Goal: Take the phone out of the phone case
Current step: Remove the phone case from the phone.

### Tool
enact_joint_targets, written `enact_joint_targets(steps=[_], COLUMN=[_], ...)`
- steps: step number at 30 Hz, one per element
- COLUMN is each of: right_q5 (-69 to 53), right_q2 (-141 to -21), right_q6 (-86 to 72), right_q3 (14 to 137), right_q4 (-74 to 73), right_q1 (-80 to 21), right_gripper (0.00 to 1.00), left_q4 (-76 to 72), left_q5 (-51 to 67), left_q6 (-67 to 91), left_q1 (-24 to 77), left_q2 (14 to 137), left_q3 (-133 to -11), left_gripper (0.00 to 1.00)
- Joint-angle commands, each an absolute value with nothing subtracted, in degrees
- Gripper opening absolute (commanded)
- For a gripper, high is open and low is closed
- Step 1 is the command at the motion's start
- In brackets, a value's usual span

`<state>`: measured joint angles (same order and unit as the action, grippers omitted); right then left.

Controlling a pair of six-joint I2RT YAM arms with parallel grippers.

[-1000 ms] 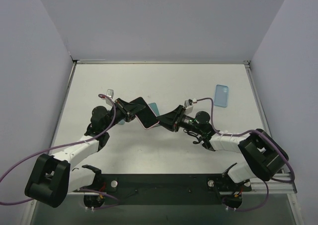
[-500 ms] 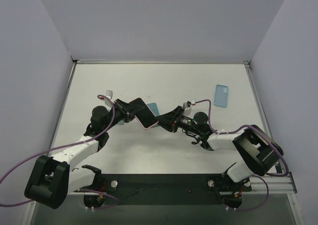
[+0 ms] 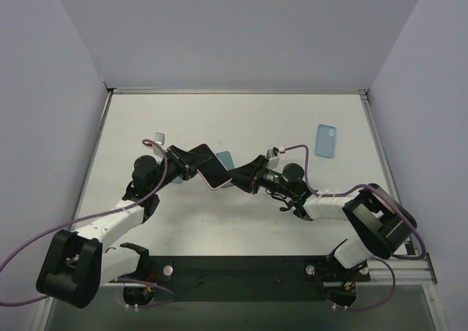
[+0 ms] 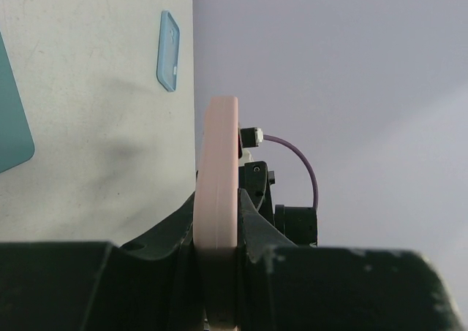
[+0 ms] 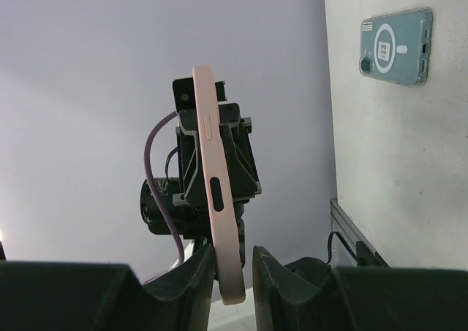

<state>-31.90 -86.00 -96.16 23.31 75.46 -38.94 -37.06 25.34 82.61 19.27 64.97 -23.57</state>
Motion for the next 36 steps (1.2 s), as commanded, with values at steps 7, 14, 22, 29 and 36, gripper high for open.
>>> enact_joint_targets(steps=[7, 14, 22, 29, 36], right_q5=[-32.3, -29.2, -25.2, -24.2, -22.5], right_q2=[-83.9, -82.0, -77.5, -81.9, -85.0], right_q6=[-94.5, -98.4, -108.0, -114.1, -115.8], right_q3=[25.8, 24.9, 35.2, 48.8, 55.5], right_q4=[95.5, 95.4, 95.4, 95.4, 95.5], right_q1=[-40.2, -40.2, -38.9, -36.8, -36.4], right_gripper=[0.17, 0.00, 0.00, 0.00, 0.00], left_q4=[-44.1, -47.0, -74.9, -90.3, -90.6], left_q5=[26.2, 26.1, 25.6, 23.5, 19.6], left_q6=[85.5, 86.0, 94.2, 98.1, 97.8], left_q1=[18.8, 18.3, 17.4, 17.4, 17.1], left_q2=[62.6, 62.3, 69.5, 73.0, 71.6], left_q3=[-26.3, -26.6, -27.5, -32.0, -36.3], left_gripper=[0.00, 0.00, 0.00, 0.00, 0.00])
